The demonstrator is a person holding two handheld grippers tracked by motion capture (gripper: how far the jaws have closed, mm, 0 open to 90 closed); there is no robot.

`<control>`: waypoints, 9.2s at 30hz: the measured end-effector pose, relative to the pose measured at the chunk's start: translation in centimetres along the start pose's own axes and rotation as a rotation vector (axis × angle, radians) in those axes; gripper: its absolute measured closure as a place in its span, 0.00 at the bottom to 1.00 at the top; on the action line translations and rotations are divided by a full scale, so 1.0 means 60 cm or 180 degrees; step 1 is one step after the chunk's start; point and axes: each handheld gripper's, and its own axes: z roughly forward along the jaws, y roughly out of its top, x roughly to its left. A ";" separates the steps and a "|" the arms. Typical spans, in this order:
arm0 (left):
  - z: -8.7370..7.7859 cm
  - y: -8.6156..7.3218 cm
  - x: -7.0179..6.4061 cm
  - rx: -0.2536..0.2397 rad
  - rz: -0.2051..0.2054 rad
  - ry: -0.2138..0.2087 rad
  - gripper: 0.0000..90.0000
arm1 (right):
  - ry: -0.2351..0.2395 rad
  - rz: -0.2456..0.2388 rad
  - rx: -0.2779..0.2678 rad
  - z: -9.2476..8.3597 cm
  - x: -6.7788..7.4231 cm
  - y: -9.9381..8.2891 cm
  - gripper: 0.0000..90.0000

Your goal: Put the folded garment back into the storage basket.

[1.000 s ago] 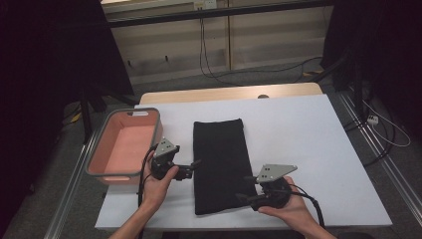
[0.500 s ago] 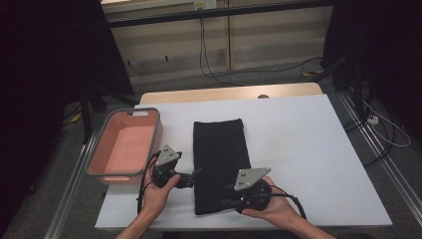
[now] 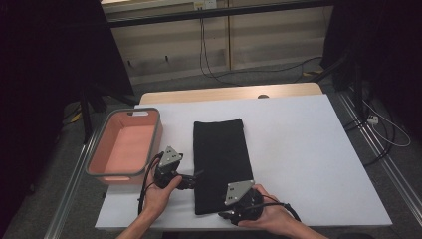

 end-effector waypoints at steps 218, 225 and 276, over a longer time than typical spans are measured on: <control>-0.007 0.233 0.225 -0.0438 -0.0531 0.0319 0.92 | 0.0306 0.0060 -0.1298 -0.051 -0.021 0.162 0.92; -0.023 0.236 0.235 -0.0459 -0.0530 0.0331 0.92 | 0.0316 -0.0023 -0.1344 -0.049 -0.019 0.178 0.92; -0.101 0.245 0.327 -0.0573 -0.0661 0.0651 0.93 | 0.0501 -0.0113 -0.1578 -0.005 -0.046 0.288 0.92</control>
